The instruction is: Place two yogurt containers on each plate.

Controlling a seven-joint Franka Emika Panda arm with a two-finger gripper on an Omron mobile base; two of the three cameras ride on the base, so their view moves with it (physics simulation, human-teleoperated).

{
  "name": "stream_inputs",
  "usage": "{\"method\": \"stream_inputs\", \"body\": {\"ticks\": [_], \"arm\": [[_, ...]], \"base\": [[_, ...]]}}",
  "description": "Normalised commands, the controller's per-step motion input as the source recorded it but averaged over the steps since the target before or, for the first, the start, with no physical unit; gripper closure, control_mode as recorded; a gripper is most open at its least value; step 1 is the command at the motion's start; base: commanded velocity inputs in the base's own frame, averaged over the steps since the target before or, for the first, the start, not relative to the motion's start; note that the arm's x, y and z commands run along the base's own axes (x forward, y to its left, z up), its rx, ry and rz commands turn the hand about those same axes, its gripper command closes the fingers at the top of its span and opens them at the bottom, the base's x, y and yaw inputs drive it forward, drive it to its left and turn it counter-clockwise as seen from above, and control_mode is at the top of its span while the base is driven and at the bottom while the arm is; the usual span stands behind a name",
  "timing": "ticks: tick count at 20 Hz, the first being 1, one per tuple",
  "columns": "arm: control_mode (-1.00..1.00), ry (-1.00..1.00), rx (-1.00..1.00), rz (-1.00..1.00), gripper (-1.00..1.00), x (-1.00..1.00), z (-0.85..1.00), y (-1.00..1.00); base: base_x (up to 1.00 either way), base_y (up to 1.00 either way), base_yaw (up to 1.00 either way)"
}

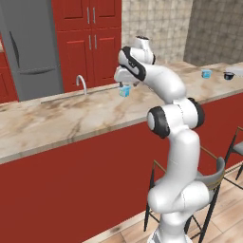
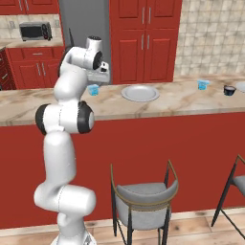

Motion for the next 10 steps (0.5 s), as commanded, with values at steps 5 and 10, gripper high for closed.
{"method": "stream_inputs", "body": {"ticks": [5, 10], "arm": [[-1.0, 0.0, -0.24, 0.1, -1.0, 0.0, -0.39, 0.1], [-1.0, 0.0, -0.22, 0.09, -1.0, 0.0, -0.4, 0.21]], "base": [[0.0, 0.0, 0.0], [0.0, 0.0, 0.0]]}}
